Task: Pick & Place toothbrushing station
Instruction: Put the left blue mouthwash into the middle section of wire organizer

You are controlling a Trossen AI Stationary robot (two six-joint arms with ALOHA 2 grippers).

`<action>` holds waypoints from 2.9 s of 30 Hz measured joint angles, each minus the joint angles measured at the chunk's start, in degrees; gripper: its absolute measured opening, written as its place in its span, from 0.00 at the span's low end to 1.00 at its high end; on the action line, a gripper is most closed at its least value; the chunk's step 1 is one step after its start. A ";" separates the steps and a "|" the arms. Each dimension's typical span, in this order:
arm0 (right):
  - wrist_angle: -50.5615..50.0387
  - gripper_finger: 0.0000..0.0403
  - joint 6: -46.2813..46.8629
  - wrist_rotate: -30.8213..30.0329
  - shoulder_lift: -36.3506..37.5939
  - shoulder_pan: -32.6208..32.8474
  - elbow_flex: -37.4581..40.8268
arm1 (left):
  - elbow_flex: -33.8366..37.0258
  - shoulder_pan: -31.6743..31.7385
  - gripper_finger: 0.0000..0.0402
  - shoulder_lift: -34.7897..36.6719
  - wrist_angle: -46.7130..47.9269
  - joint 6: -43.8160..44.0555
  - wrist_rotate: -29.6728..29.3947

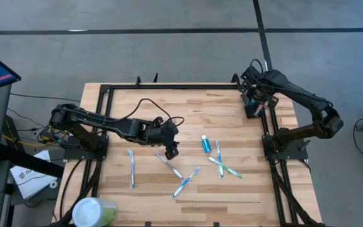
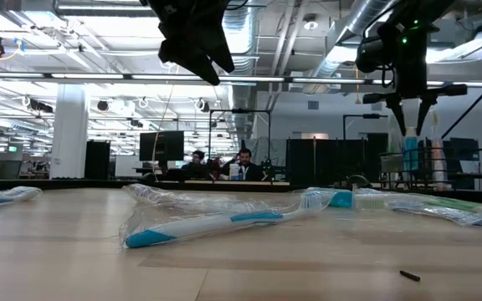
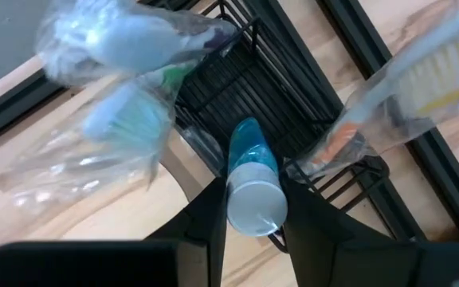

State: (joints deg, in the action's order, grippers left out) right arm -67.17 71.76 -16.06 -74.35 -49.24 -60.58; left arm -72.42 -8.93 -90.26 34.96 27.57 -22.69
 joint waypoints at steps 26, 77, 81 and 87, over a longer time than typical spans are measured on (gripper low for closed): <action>-1.39 0.23 1.67 -0.06 -2.00 -0.79 -0.09 | 0.00 0.39 0.60 0.00 0.00 -0.34 0.01; 2.97 0.23 -2.75 1.21 -10.84 -1.53 -0.04 | 0.00 1.03 0.60 0.00 1.01 -0.78 0.87; 2.99 0.23 -2.77 1.21 -10.84 -1.55 -0.04 | 0.00 1.03 0.60 0.00 1.07 -0.78 0.97; 2.95 0.25 -3.38 1.20 -10.84 -1.55 -0.04 | 0.00 1.03 0.60 0.01 1.11 -0.78 1.02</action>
State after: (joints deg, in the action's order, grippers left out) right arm -64.22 68.38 -14.86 -85.19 -50.78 -60.62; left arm -72.42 -7.90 -90.25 36.07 26.79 -21.67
